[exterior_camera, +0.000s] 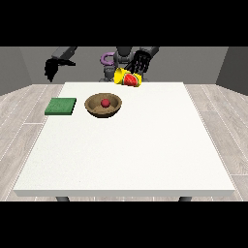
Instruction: Pick the cup and pour the ball into the bowl, then pick the bowl and place it on the pad
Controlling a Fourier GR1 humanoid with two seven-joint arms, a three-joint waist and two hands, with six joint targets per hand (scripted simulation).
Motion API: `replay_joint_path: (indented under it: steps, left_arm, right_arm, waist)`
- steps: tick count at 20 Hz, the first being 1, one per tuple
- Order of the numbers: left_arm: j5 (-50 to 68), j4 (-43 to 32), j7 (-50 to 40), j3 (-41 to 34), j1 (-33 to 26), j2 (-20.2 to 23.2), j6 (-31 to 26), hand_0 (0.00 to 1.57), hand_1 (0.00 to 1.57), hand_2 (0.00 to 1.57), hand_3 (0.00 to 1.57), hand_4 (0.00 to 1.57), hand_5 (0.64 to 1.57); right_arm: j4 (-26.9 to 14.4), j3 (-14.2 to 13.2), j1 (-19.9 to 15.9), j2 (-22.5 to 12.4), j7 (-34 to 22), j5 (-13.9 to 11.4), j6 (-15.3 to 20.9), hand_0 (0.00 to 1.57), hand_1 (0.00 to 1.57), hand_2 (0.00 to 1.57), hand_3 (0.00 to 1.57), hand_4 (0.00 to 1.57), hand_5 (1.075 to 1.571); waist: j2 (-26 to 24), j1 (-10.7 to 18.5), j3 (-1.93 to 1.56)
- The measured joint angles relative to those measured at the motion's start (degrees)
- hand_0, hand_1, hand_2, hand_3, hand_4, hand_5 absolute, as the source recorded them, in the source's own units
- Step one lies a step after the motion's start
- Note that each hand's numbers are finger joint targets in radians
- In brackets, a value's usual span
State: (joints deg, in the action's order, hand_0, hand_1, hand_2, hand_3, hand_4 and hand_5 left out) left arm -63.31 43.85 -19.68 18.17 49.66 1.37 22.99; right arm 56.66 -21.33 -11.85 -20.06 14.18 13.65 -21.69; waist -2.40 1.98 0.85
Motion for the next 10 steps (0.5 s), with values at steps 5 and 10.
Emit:
replay_joint_path:
  steps: [5,10]
  left_arm:
    - [21.43,8.55,6.57,-7.39,-7.72,-0.94,5.13,0.00,0.00,0.00,0.00,0.00,1.556]
    - [40.92,16.99,18.39,-8.82,-14.37,-1.25,2.05,0.00,0.00,0.00,0.00,0.00,1.566]
  right_arm:
    - [1.50,1.02,-3.37,2.78,0.33,-0.42,2.85,0.00,0.00,0.00,0.00,0.29,1.570]
    - [3.00,2.67,-6.78,7.22,0.02,-2.57,9.57,0.00,0.00,0.00,0.00,0.24,1.571]
  waist:
    - [6.08,-0.42,0.32]
    - [9.84,2.08,-0.08]
